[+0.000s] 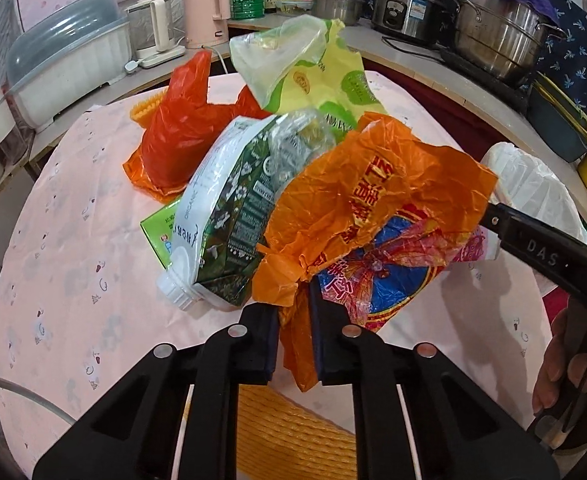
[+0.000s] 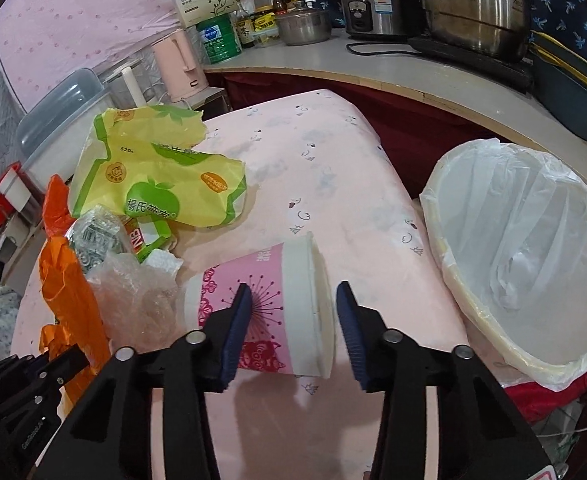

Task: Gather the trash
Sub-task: 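Grasp the orange snack bag with the left gripper while the right grasps the pink cup, then carry the bag and cup to the wastebasket and open both grippers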

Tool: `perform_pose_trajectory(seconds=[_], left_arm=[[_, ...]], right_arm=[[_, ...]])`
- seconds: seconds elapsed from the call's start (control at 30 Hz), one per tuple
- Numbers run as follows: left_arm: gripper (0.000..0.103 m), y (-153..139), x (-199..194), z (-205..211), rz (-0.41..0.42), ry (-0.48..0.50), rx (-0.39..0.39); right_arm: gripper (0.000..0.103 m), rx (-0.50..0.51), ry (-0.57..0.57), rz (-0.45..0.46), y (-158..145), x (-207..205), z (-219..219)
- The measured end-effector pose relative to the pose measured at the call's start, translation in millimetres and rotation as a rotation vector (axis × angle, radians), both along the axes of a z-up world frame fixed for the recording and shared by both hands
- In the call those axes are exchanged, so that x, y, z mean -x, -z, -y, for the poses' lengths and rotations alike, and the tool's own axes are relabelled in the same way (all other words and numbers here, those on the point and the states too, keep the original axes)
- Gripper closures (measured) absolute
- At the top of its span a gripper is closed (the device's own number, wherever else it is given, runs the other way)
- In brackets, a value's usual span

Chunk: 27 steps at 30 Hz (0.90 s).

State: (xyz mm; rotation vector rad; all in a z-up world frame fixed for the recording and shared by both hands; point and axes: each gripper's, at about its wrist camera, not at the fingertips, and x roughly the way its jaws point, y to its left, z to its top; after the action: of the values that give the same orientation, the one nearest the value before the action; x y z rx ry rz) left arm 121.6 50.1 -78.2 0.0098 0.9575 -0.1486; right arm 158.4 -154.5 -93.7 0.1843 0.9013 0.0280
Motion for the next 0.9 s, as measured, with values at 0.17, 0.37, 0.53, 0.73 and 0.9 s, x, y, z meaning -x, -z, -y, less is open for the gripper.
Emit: perform_pose_trajectory(seconds=[0.17,0.37,0.53,0.73,0.9], left_arm=[[0.093,-15,5,5,0.034,0.005,-0.003],[0.094,-34,17,14,0.08,0.02,0.001],[0.094,-47,27,21,0.111,0.039,0.006],[0.094,-65,31,44,0.149,0.089,0.017],[0.094,-76,27,75,0.18,0.146,0.022]], right_arm=[[0.099,-0.003,-0.005,0.019,-10,6,0],[0.1,-0.005,0.006,0.064,-30,22,10],[0.1,0.004,0.016,0.104,-47,37,19],[0.101,0.015,0.061,0.148,-65,51,38],[0.102,0.031,0.113,0.179,-79,57,63]])
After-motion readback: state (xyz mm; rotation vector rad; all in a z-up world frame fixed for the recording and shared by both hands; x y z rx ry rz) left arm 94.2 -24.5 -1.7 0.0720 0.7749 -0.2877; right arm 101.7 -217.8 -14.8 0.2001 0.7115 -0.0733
